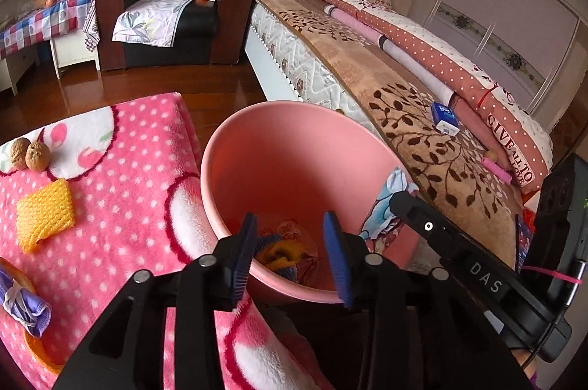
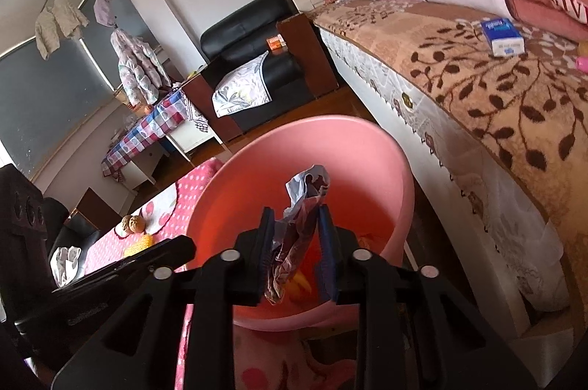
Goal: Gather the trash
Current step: 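Open both tools to drop the packet and wrapper into the bucket, then move both open tools back over the table trash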
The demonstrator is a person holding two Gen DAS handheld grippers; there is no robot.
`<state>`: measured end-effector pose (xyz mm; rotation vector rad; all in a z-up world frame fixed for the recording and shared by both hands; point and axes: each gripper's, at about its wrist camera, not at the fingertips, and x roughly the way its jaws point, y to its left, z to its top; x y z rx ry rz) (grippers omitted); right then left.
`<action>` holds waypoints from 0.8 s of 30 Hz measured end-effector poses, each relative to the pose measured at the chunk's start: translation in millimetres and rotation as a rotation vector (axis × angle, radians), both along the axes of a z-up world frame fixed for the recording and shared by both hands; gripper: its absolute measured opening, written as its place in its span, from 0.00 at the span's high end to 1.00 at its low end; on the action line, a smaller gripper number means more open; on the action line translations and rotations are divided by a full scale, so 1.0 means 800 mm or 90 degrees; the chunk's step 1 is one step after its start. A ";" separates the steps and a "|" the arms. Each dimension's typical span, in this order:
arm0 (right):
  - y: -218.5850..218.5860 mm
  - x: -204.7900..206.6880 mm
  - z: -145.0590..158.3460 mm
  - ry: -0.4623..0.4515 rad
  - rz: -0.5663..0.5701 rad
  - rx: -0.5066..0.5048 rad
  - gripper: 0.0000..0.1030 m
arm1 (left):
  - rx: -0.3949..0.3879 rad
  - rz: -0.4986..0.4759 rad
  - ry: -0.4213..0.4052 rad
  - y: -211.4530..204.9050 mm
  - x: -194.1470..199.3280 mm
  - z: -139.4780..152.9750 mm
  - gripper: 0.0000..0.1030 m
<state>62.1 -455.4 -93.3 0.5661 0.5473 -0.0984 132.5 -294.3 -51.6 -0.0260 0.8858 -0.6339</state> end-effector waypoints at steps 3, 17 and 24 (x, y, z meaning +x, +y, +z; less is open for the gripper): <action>-0.005 -0.001 -0.004 0.002 -0.005 0.012 0.66 | -0.005 0.004 0.000 0.002 -0.001 0.002 0.62; 0.008 -0.015 0.012 -0.009 -0.007 -0.004 0.58 | -0.019 0.013 -0.034 0.036 -0.026 0.031 0.59; 0.031 -0.028 0.031 -0.031 0.004 -0.029 0.58 | -0.035 0.036 -0.048 0.073 -0.041 0.050 0.58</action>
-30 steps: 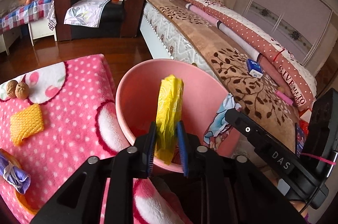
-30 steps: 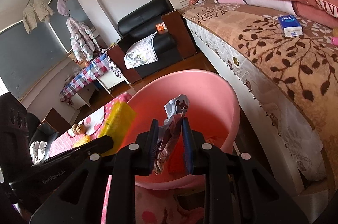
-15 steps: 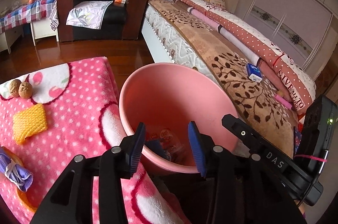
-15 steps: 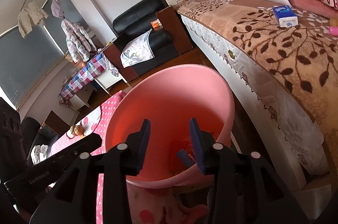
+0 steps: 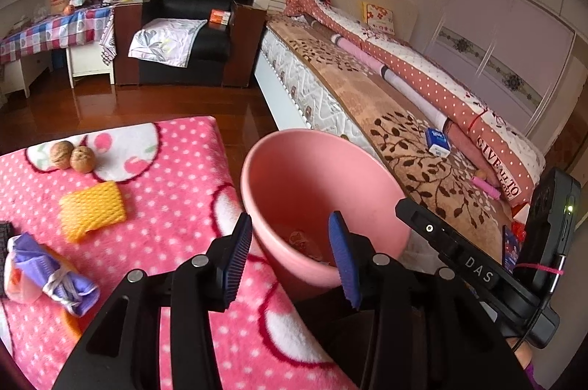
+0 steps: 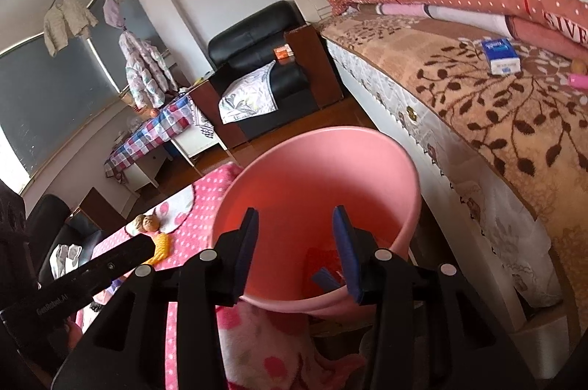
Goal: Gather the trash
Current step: 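Move both open tools back over the table trash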
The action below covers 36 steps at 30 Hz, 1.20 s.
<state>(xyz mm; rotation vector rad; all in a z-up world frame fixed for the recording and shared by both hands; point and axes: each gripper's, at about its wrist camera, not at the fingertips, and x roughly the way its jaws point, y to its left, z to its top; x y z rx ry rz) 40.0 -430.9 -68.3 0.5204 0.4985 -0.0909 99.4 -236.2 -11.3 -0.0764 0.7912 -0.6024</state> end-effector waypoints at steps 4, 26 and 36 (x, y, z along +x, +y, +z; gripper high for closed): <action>0.019 -0.006 0.008 -0.010 0.015 -0.011 0.58 | -0.003 0.014 -0.009 0.021 -0.010 0.009 0.58; 0.129 -0.028 0.024 -0.028 0.122 -0.089 0.58 | 0.018 0.162 -0.047 0.192 -0.065 0.014 0.56; 0.164 -0.016 0.005 0.016 0.188 -0.071 0.58 | 0.076 0.223 -0.049 0.262 -0.092 -0.016 0.56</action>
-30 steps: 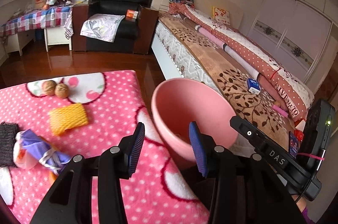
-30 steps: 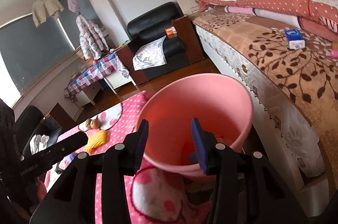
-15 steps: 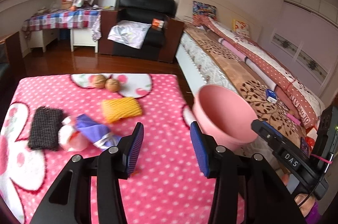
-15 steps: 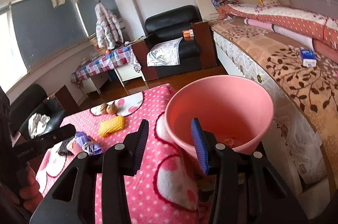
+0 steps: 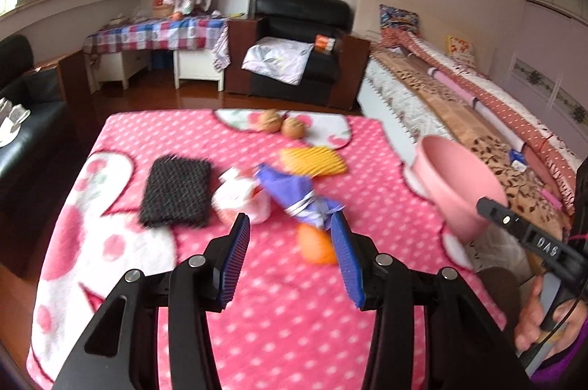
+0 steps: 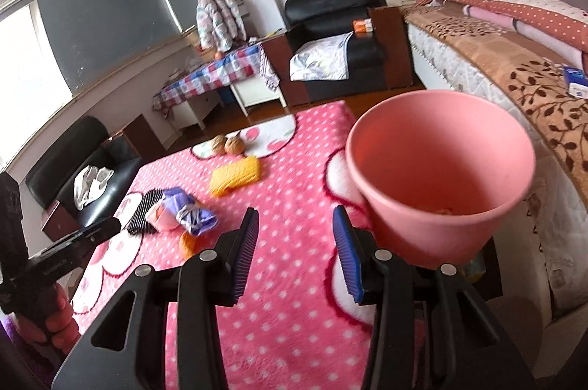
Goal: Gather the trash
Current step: 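Move both open tools back over the table trash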
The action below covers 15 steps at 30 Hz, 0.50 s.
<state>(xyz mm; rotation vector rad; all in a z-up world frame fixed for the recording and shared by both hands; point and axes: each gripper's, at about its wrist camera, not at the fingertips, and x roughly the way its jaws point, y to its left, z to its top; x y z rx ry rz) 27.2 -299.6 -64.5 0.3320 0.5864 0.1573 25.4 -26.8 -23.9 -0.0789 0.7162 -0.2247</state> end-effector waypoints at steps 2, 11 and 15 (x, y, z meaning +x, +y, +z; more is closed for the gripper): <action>0.007 0.002 -0.003 0.006 0.010 -0.001 0.58 | 0.000 0.014 0.014 0.015 -0.003 -0.011 0.56; 0.044 0.013 -0.017 0.029 0.068 -0.008 0.58 | -0.023 0.058 0.043 0.051 0.003 -0.036 0.56; 0.058 0.017 -0.019 0.035 0.093 -0.013 0.58 | -0.024 0.065 0.035 0.056 0.015 -0.033 0.56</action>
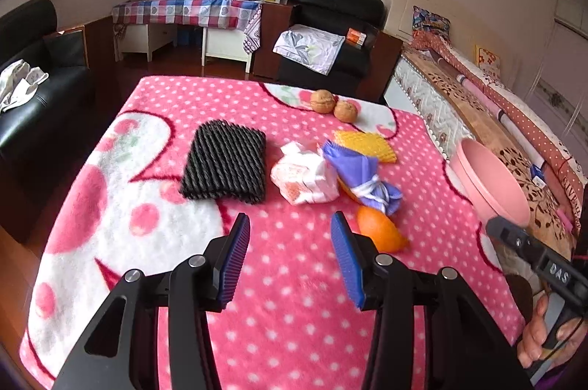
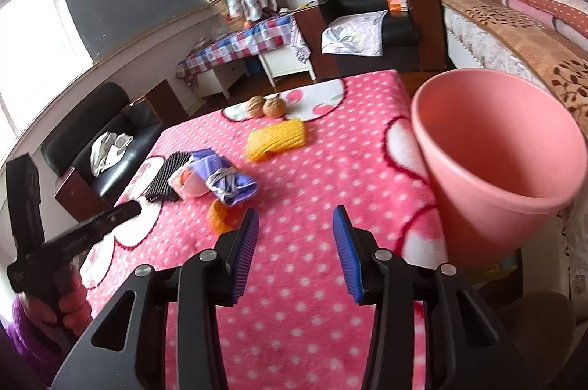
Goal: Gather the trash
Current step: 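Grasp the black mesh pad with the left tool while the right tool grasps the purple cloth bundle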
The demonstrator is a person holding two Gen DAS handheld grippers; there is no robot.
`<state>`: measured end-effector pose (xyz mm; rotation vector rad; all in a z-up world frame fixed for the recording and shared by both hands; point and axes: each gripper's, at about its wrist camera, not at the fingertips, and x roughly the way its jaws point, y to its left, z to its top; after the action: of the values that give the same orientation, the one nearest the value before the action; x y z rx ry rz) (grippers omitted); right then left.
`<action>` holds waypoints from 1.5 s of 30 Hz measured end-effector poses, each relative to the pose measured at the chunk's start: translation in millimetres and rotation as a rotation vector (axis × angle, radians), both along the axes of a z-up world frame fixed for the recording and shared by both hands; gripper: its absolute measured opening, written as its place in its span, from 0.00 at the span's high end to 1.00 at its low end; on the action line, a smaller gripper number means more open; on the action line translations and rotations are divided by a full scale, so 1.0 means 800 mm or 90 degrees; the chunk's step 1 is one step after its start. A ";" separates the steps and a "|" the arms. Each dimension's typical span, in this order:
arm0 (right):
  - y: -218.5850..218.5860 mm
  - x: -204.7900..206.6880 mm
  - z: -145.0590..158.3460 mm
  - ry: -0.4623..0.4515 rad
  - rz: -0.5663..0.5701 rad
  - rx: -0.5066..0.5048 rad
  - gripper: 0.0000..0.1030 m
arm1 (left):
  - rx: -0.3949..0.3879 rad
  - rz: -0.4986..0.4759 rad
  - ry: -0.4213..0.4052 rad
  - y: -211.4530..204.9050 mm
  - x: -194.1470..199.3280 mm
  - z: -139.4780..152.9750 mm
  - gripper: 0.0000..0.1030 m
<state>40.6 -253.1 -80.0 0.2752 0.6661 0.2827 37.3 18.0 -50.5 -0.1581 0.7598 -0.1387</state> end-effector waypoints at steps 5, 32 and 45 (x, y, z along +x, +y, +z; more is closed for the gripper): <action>0.013 0.004 0.000 0.000 0.019 -0.008 0.58 | -0.010 0.044 0.006 0.028 0.019 -0.002 0.56; 0.114 0.090 0.010 0.030 0.133 -0.066 0.58 | -0.028 0.103 0.090 0.077 0.106 -0.058 0.82; 0.145 0.135 -0.004 0.054 0.175 -0.120 0.53 | -0.068 0.106 0.059 0.102 0.078 -0.038 0.91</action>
<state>148.8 -136.8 -83.3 0.0138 0.8097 0.4698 99.3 99.9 -80.7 -0.3304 0.8281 -0.0133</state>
